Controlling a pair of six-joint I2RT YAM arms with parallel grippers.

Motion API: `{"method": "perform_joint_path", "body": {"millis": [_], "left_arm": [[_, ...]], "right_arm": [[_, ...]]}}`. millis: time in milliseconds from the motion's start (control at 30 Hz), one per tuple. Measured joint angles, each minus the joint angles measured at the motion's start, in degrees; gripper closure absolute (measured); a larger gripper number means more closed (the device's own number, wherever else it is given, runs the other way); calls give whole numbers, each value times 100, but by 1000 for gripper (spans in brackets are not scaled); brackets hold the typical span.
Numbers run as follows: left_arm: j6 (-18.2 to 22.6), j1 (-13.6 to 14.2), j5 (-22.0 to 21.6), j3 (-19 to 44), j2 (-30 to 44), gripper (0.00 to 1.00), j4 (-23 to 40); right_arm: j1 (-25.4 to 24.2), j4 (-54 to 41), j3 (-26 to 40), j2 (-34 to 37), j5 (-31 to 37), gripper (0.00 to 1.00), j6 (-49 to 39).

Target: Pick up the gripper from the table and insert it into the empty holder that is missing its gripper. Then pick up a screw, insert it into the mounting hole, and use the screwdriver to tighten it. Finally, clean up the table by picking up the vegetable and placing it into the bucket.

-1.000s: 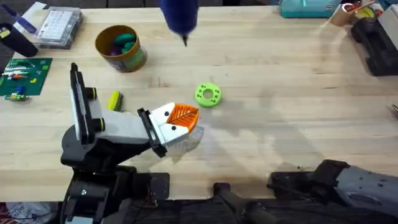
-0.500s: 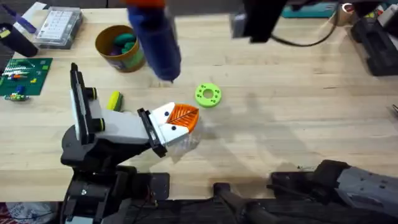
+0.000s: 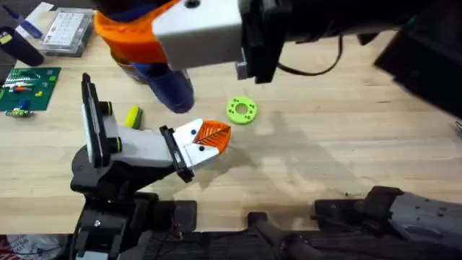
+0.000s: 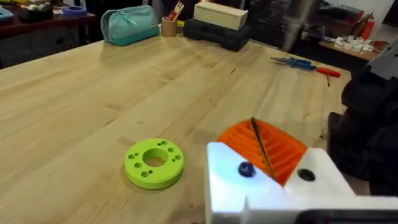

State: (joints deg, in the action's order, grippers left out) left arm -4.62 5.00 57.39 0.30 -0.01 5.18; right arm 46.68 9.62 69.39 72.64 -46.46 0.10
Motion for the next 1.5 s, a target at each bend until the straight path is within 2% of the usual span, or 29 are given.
{"method": "perform_joint_path", "body": {"millis": [133, 267, 1100, 1500], "left_arm": [[0, -1, 1, 0, 1, 987, -1], [0, 0, 1, 0, 0, 987, -1], [2, 1, 1, 0, 0, 987, -1], [2, 0, 0, 0, 0, 987, -1]], "right_arm": [[-32, 647, -417, 0, 4, 955, 260], [-45, 675, -646, 9, 3, 954, 430], [-47, 582, -686, 223, 4, 955, 436], [-47, 896, -995, 223, 4, 954, 413]]}}
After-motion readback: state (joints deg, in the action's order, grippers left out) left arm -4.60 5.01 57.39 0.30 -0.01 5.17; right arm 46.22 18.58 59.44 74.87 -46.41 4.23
